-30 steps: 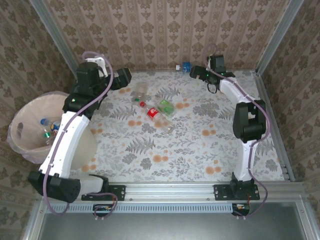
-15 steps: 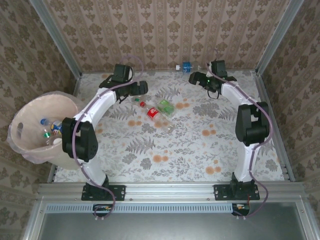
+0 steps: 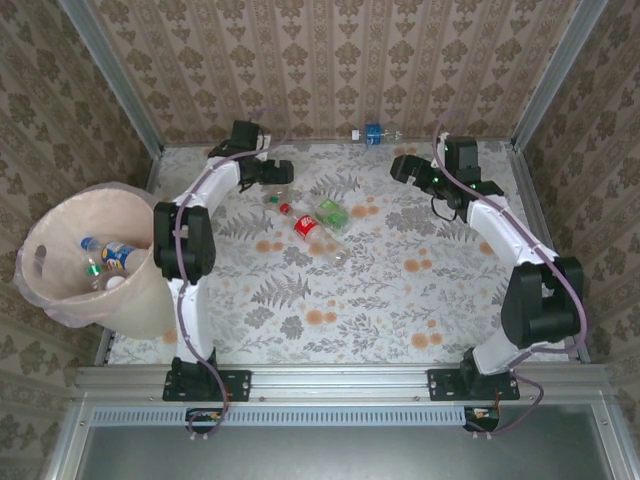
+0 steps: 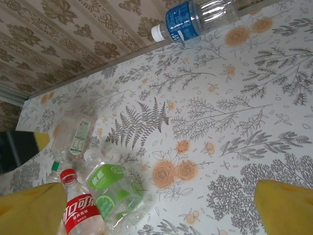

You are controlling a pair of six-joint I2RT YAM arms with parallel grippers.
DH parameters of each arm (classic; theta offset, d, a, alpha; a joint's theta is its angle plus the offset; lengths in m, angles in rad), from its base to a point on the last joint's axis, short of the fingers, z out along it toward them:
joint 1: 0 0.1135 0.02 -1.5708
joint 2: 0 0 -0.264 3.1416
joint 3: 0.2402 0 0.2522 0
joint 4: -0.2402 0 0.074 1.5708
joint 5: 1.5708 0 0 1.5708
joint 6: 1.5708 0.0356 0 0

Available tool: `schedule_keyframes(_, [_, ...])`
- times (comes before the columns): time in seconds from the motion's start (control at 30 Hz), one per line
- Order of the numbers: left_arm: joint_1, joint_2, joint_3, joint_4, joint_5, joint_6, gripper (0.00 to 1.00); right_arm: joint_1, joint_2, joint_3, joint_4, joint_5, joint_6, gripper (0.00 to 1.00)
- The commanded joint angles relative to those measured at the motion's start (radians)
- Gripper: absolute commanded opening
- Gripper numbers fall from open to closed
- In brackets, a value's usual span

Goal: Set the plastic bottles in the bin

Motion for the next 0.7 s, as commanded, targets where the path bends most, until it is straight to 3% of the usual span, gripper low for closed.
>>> schedule_keyframes(0.0, [-0.01, 0.081, 0.101, -0.071, -0.021, 0.047, 1.0, 0.002, -0.082, -0.057, 0.006, 0.029, 0.022, 1.0])
schedule_keyframes(0.37, [-0.044, 0.301, 0.371, -0.218, -0.14, 0.095, 0.86, 0.002, -0.298, -0.218, -0.022, 0.065, 0.027, 1.0])
schedule_keyframes(0.67, [-0.051, 0.284, 0.351, -0.217, -0.175, 0.092, 0.63, 0.002, -0.362, -0.264, -0.029, 0.025, 0.012, 1.0])
